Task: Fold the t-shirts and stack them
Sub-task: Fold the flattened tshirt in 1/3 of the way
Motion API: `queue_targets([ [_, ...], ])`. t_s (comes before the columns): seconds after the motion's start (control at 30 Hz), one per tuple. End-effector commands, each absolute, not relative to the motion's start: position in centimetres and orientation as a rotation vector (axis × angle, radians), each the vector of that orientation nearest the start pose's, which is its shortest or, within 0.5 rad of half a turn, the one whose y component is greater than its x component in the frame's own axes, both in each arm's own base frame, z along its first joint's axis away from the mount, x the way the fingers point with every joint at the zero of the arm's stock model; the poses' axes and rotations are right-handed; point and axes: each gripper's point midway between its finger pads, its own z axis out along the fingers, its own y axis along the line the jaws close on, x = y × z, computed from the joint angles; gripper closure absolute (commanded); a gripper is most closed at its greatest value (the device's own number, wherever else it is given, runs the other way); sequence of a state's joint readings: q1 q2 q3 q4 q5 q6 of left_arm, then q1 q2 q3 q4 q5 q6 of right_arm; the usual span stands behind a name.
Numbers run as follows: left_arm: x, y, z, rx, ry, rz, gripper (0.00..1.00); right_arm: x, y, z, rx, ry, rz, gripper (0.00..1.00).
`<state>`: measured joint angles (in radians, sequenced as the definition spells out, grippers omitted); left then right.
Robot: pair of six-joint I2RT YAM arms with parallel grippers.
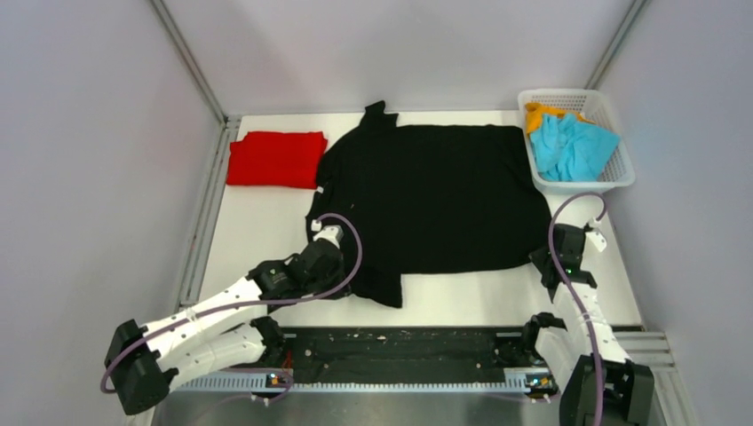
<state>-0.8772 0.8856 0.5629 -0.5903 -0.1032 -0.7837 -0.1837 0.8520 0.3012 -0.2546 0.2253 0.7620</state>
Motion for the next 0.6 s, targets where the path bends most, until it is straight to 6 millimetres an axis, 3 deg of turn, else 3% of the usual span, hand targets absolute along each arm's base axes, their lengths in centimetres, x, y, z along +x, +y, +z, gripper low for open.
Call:
queue_targets([
  [0.0,12.5,-18.7,9.3,0.061,2.618,-0.624,1.0,23.8,-5.7,5.6,1.108,1.997,0.028,1.0],
  [0.23,7.9,-19.6,10.9,0.038,2.72,-0.896,1.0,21.5,-4.2,7.0,1.135,2.058,0.083,1.0],
  [0.37,5.6,-19.4,10.6,-0.044,2.764,-0.963,1.0,20.5,-3.3,7.1,1.204,2.033,0.148,1.0],
  [0.57,3.8,-18.5,10.5,-0.128,2.756,-1.026,1.0,19.7,-2.5,7.5,1.237,2.003,0.204,1.0],
])
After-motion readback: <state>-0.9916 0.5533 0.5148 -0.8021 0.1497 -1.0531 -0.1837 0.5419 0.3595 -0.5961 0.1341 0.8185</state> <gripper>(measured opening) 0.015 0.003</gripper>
